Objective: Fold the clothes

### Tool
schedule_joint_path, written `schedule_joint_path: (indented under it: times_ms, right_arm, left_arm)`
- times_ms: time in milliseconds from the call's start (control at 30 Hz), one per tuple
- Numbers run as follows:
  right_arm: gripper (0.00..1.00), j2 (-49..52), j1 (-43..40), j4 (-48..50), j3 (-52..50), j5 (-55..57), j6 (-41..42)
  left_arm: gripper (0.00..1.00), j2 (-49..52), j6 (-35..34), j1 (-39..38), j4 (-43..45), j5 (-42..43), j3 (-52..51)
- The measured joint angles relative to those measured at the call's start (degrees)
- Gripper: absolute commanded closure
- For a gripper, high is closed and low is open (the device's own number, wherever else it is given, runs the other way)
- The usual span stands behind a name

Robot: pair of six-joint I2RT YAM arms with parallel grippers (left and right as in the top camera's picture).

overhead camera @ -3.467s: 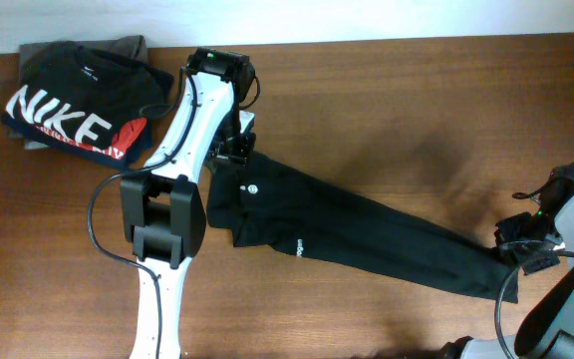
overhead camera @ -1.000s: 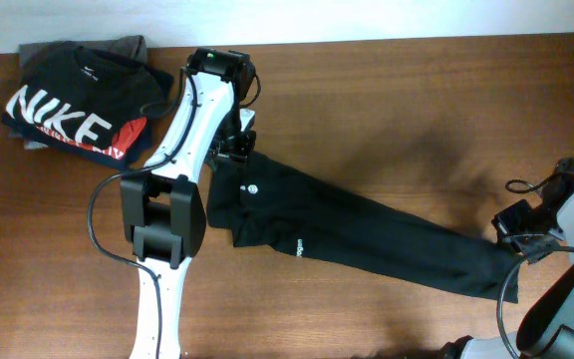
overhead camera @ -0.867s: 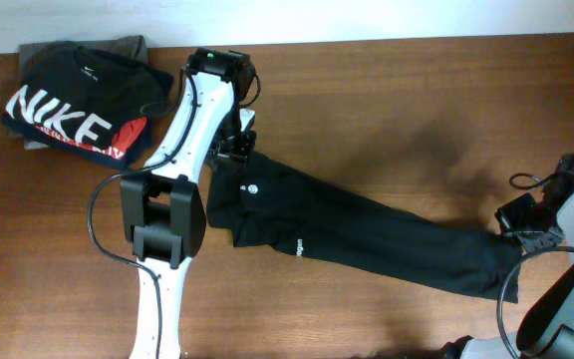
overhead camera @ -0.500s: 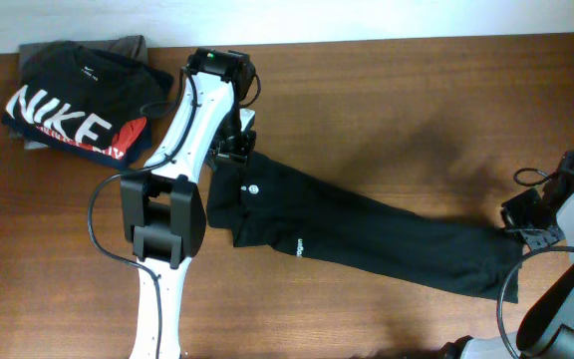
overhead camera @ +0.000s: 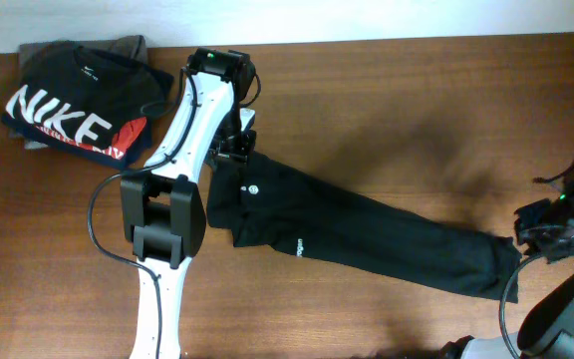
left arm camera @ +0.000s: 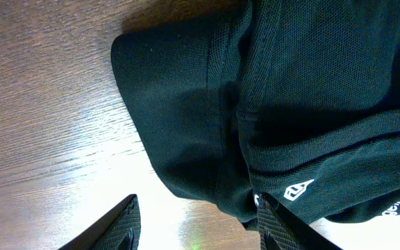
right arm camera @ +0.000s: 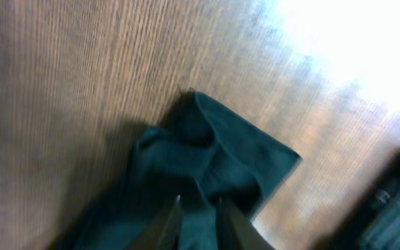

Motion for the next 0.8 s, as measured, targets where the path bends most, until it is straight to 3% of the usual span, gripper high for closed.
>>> schedule_joint_path:
  times_ms: [133, 267, 600, 800]
  right_arm:
    - [0.68, -1.46, 0.0, -5.88, 6.08, -0.31, -1.55]
    - [0.46, -2.38, 0.28, -7.45, 6.51, -1.14, -3.43]
    - [0.46, -2.36, 1.42, 2.95, -6.6, -1.66, -4.26]
    - [0.91, -2.36, 1.42, 4.04, -9.49, -1.86, -4.35]
  left_arm:
    - [0.46, 0.0, 0.0, 0.0, 0.07, 0.0, 0.0]
    - [0.46, 0.0, 0.0, 0.0, 0.04, 0.02, 0.0]
    - [0.46, 0.0, 0.0, 0.0, 0.02, 0.02, 0.0]
    - [0.45, 0.0, 0.0, 0.0, 0.13, 0.0, 0.0]
